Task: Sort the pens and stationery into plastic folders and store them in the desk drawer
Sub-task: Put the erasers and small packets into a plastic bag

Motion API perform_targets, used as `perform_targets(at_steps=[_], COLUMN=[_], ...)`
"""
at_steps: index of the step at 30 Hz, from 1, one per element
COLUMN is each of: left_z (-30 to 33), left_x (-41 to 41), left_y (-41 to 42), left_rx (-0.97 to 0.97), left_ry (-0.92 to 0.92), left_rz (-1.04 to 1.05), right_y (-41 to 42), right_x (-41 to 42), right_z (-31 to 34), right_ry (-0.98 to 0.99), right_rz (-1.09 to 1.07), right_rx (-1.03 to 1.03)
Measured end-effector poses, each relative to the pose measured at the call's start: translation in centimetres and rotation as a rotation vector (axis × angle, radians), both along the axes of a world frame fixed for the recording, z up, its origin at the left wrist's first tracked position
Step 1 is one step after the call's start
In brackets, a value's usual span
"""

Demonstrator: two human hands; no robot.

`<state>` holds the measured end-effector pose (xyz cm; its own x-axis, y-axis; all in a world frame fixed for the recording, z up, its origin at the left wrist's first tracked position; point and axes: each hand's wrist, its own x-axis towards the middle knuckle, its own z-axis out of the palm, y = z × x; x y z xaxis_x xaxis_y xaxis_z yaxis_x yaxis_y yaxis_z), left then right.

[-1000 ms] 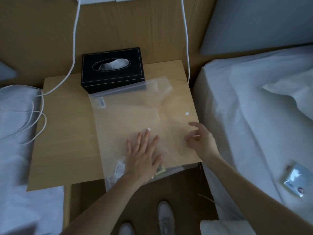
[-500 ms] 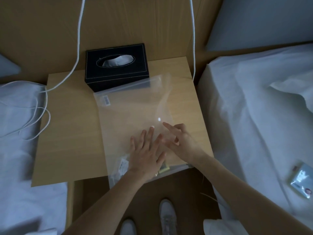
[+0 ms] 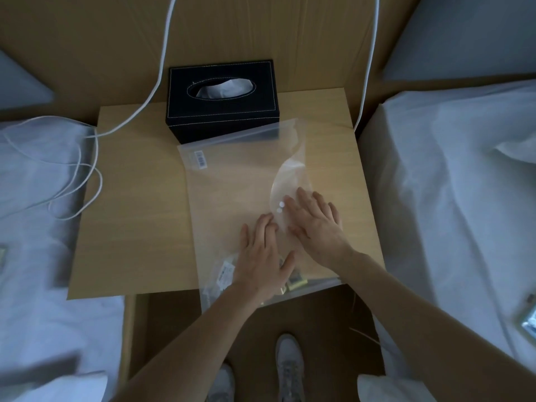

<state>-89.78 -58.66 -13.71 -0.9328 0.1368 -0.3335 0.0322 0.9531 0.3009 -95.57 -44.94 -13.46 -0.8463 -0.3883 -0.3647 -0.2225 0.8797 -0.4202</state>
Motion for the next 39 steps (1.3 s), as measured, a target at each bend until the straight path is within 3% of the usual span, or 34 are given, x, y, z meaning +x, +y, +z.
perform_targets(at_steps=[9, 17, 25, 28, 31, 39], left_z=[0.1, -0.2, -0.8, -0.8, -1.0, -1.7], left_x=[-0.2, -0.3, -0.1, -0.2, -0.2, -0.1], left_y=[-0.5, -0.5, -0.8, -0.8, -0.8, -0.8], left_rx=[0.169, 0.133, 0.283, 0.339, 0.346, 0.228], left_ry=[-0.028, -0.059, 0.070, 0.107, 0.129, 0.078], left_rz=[0.079, 0.059, 0.105, 0.146, 0.143, 0.081], right_y=[0.3, -0.8, -0.7, -1.2, -1.8, -2.0], right_x=[-0.3, -1.2, -0.7, -0.3, 0.0, 0.4], right_z=[-1.5, -1.4, -2.2, -2.0, -2.0, -2.7], right_ry=[-0.008, 0.078, 0.100, 0.078, 0.104, 0.264], right_rz=[0.088, -0.100, -0.206, -0.190, -0.170, -0.112], right_rx=[0.053, -0.076, -0.238, -0.169, -0.124, -0.231])
